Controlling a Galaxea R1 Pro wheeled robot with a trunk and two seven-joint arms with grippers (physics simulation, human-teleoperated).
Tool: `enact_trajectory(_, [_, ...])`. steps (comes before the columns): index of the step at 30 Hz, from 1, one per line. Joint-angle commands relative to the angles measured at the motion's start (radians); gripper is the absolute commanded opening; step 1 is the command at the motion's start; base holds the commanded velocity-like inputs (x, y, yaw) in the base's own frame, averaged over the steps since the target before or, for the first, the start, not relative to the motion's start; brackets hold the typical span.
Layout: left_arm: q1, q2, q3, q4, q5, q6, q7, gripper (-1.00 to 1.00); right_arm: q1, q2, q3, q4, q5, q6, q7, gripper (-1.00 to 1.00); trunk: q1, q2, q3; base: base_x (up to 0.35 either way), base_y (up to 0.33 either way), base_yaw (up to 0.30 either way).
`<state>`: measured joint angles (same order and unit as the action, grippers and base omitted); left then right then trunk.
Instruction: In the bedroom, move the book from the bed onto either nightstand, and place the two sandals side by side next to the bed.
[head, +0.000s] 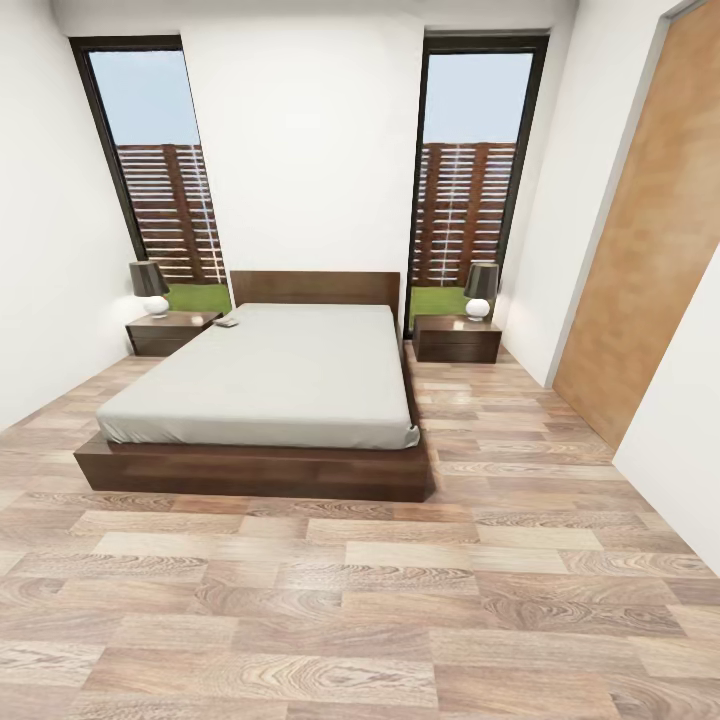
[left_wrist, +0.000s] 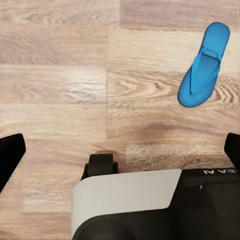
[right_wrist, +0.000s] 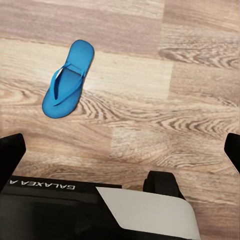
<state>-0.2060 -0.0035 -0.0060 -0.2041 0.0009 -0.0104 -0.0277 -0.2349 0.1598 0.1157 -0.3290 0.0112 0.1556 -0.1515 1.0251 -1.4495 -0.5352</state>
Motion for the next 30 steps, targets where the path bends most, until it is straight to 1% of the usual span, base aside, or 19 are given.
enact_trajectory(1, [-0.001, 0.000, 0.000, 0.000, 0.000, -0.001, -0.002, 1.00, 0.000, -0.001, 0.008, -0.002, 0.001, 0.008, -0.006, 1.00, 0.000, -0.001, -0.001, 0.000, 0.000, 0.000])
enact_trajectory(5, [-0.016, 0.000, 0.000, -0.002, 0.002, -0.001, -0.001, 1.00, -0.008, 0.002, 0.027, -0.004, 0.001, 0.008, -0.007, 1.00, 0.000, -0.001, -0.001, 0.000, 0.000, 0.000])
enact_trajectory(10, [-0.023, 0.000, 0.000, -0.002, 0.003, -0.002, 0.000, 1.00, -0.011, 0.003, 0.035, -0.004, 0.000, 0.007, -0.005, 1.00, 0.000, -0.001, -0.001, 0.000, 0.002, 0.000])
enact_trajectory(20, [-0.026, -0.001, 0.000, -0.001, 0.002, -0.001, -0.002, 1.00, -0.013, 0.003, 0.040, -0.003, 0.000, 0.007, 0.000, 1.00, 0.000, -0.001, -0.001, 0.000, 0.070, 0.000])
enact_trajectory(30, [-0.027, -0.001, 0.000, -0.001, 0.001, 0.000, -0.003, 1.00, -0.014, 0.002, 0.041, -0.002, 0.000, 0.007, 0.003, 1.00, 0.000, -0.001, -0.001, 0.000, 0.022, 0.000])
